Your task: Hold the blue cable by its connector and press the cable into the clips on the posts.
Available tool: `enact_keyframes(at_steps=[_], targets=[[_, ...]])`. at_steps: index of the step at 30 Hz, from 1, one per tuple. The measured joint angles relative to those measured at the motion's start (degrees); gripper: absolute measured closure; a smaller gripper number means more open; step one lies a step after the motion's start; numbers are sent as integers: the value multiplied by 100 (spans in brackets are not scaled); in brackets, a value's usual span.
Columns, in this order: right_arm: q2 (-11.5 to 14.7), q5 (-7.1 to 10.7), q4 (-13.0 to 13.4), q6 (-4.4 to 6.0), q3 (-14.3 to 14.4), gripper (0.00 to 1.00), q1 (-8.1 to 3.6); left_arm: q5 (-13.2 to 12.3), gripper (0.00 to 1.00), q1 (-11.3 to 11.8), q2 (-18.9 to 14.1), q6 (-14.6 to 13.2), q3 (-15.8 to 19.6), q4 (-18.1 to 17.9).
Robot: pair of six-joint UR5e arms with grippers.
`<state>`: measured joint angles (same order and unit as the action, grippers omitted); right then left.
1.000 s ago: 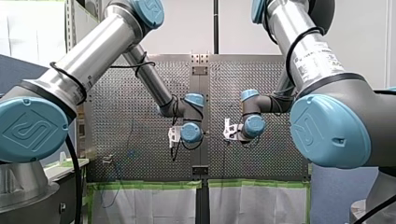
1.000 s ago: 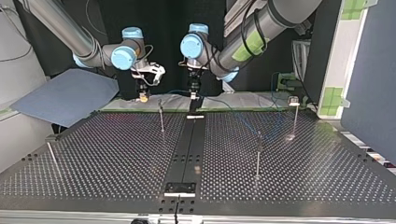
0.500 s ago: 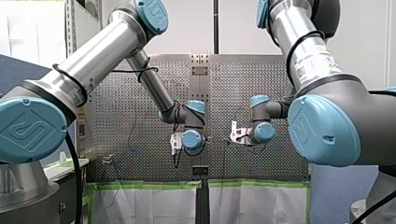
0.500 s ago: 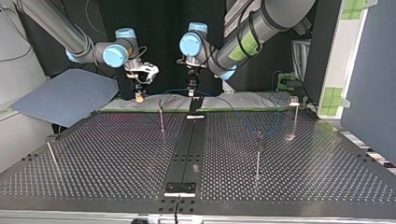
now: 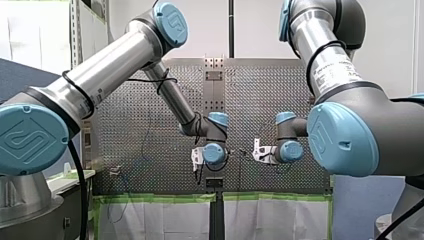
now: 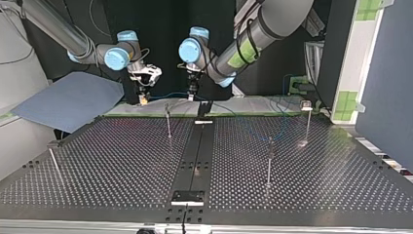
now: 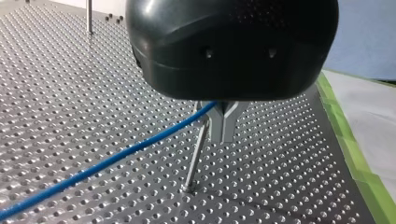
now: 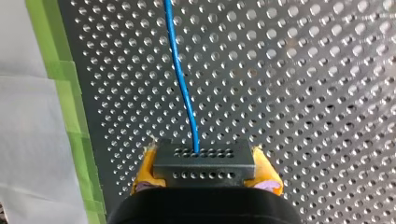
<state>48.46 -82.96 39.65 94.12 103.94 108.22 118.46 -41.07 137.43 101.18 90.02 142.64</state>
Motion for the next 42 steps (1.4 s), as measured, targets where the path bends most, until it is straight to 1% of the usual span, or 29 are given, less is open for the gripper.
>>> enact_keyframes(at_steps=[3, 8, 13, 17, 24, 27, 28, 30, 33, 36, 38, 42], targets=[[-3, 43, 116, 70, 0, 100, -53, 6, 97, 3, 86, 31, -149, -4], [-8, 240, 279, 88, 0, 100, -146, -10, 97, 39, 192, 57, -269, -15], [-10, 502, 382, 92, 0, 100, -275, -12, 97, 60, 311, 82, -387, -4], [-13, 712, 417, 91, 0, 100, -370, -6, 97, 62, 328, 85, -448, -7], [-33, 1104, 518, 129, 0, 100, -509, -54, 97, 68, 330, 139, -493, -92], [-122, 1274, 596, 187, -1, 100, -573, -112, 97, 69, 331, 176, -498, -101], [-167, 1329, 620, 192, -1, 100, -593, -131, 97, 69, 331, 184, -500, -101], [-255, 1462, 655, 172, -2, 100, -632, -178, 97, 65, 331, 198, -500, -105], [-310, 1638, 661, 144, -20, 100, -682, -239, 97, 52, 336, 237, -517, -134], [-326, 1728, 643, 129, -37, 100, -744, -280, 97, 38, 415, 305, -608, -118], [-328, 1757, 641, 124, -41, 100, -786, -308, 97, 31, 492, 342, -689, -60], [-330, 1845, 630, 128, -66, 100, -864, -365, 97, 7, 679, 403, -903, 33]])
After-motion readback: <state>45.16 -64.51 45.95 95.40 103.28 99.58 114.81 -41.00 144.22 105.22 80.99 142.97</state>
